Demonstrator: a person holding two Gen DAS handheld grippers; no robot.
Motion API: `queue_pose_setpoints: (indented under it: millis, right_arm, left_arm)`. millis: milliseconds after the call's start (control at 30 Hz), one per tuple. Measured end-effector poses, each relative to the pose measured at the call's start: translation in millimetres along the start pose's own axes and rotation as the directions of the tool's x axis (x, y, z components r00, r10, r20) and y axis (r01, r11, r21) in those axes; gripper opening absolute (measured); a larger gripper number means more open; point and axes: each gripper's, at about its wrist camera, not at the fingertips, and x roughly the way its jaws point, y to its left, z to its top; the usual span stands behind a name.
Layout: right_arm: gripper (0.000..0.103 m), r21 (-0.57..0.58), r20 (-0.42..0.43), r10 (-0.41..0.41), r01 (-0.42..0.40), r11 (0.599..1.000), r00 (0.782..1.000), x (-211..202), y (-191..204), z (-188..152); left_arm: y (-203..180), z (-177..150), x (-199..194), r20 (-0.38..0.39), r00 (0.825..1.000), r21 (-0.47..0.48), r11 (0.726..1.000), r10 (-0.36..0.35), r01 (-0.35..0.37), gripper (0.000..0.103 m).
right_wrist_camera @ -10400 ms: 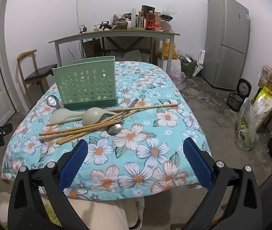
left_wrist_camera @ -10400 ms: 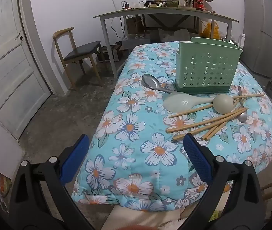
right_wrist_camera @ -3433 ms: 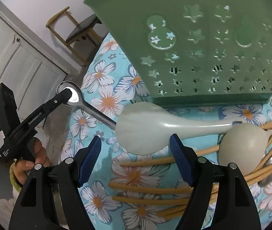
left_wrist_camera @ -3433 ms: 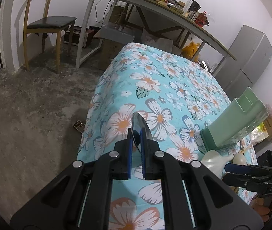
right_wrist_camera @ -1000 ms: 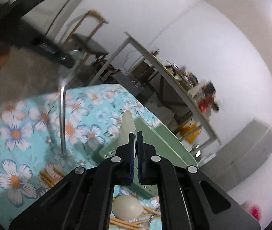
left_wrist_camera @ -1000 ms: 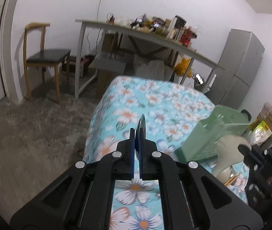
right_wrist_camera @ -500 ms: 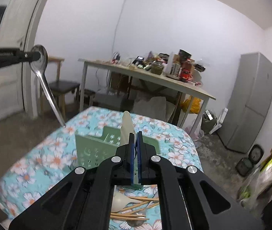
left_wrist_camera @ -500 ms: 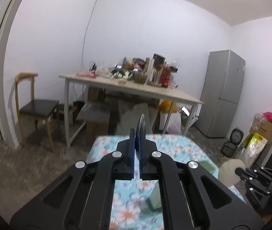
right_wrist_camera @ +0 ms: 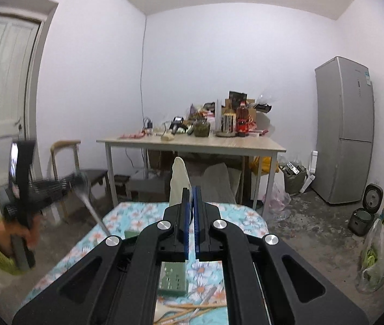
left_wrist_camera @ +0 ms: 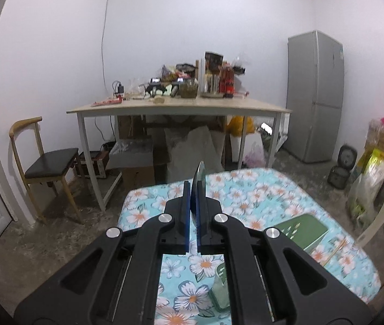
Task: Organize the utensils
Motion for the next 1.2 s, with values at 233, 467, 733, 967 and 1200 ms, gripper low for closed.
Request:
queue_pose_setpoints:
  millis: [233,467,733,967,1200]
  right_arm:
    - [0.003,0.015,0.048,0.014,-0.014,1.0,0.999,23,-8,17]
    - [0.003,0.033,-0.03,0.045,-0.044,0.998,0.999,77,-11,8]
    - [0.003,0.034,-0.118,0.053,-0.05,0.998,0.992,121,-14,-18]
    - [0.005,0.076,-0.222,0.111,-0.097,0.992,0.969,147,-15,-42]
    - [0.047,0.148,-0.213,0.158,-0.128,0.981,0.964,130,-29,-44]
  left_arm:
    - [-11,-19,31,-0.078,0.997,0.054,0.999,-0.002,0.006,0.003]
    - [-10,-35,54,-0.155,0.987,0.031,0.998,-0.041,0.046,0.004]
    - [-3,-43,59,-0.176,0.982,-0.002,0.998,-0.067,0.067,0.015]
    - [3,-41,41,-0.134,0.987,-0.039,0.996,-0.085,0.081,0.039]
    - [12,-43,17,-0.119,0.986,-0.105,0.989,-0.113,0.101,0.06]
